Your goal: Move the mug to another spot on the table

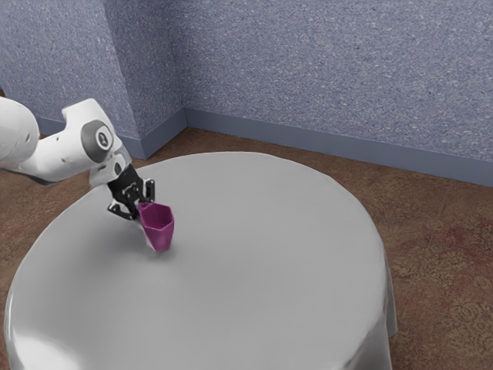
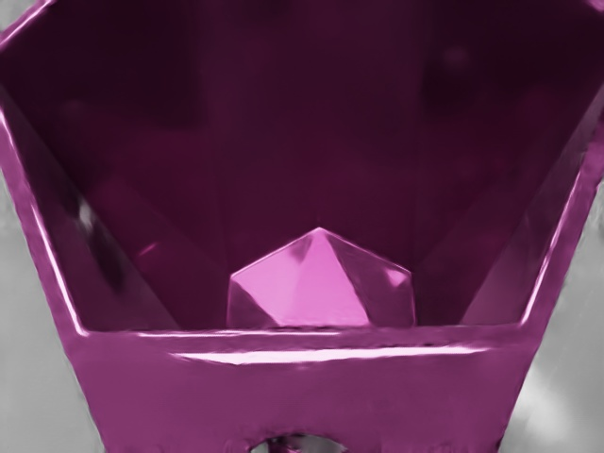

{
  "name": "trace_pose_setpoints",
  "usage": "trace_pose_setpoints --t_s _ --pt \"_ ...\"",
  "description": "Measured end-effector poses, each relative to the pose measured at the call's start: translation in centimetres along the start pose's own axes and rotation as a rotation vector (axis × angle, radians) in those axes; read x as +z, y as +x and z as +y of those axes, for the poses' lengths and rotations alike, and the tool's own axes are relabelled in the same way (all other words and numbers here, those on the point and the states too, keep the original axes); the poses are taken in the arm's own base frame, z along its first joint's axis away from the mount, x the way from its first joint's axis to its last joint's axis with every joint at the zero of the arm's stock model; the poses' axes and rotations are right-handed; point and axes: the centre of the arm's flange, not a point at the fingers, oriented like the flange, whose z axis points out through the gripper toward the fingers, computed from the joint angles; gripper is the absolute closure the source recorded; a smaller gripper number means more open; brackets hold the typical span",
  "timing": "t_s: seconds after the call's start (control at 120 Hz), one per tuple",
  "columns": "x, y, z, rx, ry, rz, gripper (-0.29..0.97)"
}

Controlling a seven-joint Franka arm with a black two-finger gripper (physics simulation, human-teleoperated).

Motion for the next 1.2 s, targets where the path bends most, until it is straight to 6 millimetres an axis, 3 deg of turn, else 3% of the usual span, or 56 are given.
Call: trace_pose_setpoints --t_s 0.258,0.45,1.0,1.2 --pt "-0.9 1.6 -1.4 -0.038 0.095 0.099 0.75" --pt "-1.9 2.6 -3.2 -0.051 0.166 0.151 0.75" --pt "0.5 3.1 -4.1 -0.301 0.248 0.319 0.79" --pt "3.4 2.4 -3.8 -0.413 0.226 0.365 0.79"
